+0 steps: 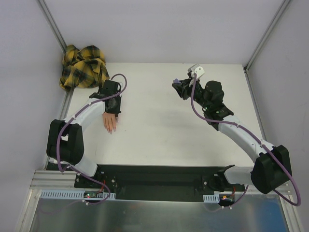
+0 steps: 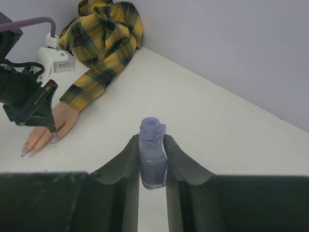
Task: Paint the nails
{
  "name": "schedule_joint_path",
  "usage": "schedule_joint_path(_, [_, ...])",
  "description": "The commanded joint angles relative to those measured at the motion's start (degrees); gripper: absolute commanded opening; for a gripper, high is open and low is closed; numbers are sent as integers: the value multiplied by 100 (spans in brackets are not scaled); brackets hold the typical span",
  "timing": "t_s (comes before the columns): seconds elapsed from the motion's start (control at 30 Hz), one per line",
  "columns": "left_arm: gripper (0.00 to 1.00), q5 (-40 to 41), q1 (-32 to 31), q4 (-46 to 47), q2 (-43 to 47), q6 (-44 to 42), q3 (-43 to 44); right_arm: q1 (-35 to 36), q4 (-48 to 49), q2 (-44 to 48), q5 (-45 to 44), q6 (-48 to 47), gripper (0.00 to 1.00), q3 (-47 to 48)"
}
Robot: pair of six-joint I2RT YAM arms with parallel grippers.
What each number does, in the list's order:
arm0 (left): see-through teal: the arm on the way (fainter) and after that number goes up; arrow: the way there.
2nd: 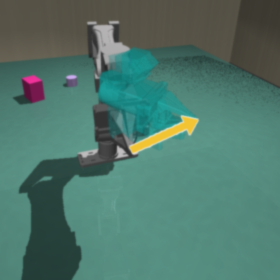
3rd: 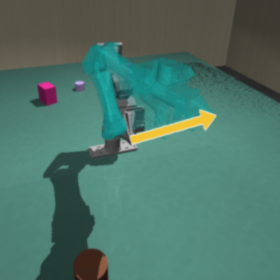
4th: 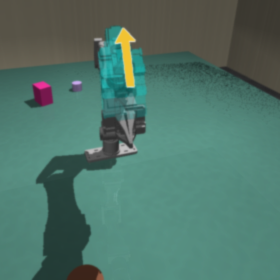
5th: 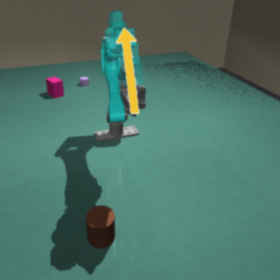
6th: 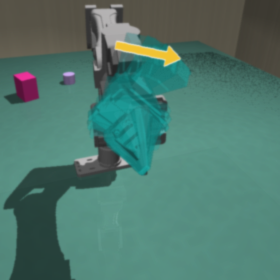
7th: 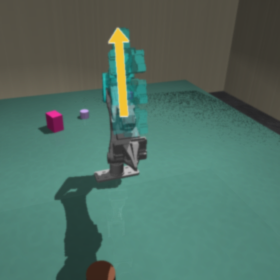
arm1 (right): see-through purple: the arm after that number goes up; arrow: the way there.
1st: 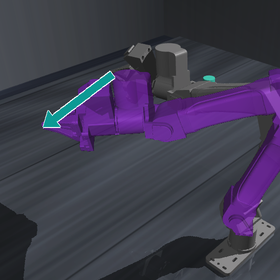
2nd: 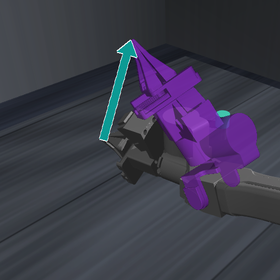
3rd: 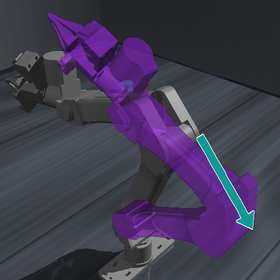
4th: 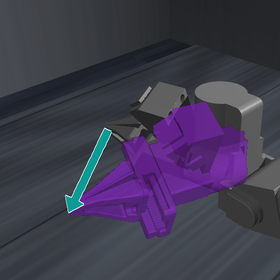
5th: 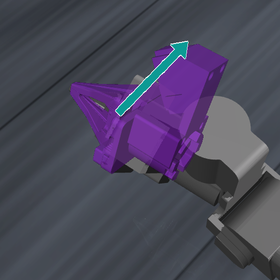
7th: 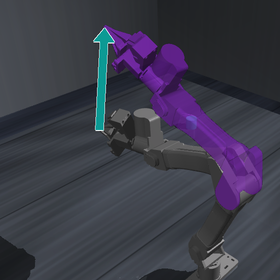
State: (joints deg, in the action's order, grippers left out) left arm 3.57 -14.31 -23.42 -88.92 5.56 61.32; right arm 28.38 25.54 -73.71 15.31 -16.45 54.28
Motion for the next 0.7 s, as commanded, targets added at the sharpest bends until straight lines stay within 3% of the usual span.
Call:
schedule_joint_path(0.0, [0, 135, -11, -84, -55, -108, 249, 10, 487, 6, 121, 80, 0, 135])
schedule_joint_path(0.47, [0, 82, -20, -75, 156, -38, -138, 10, 487, 15, 148, 98, 0, 144])
schedule_joint_path(0.67, [0, 47, -2, -93, -107, -99, 178, 18, 487, -11, 130, 89, 0, 144])
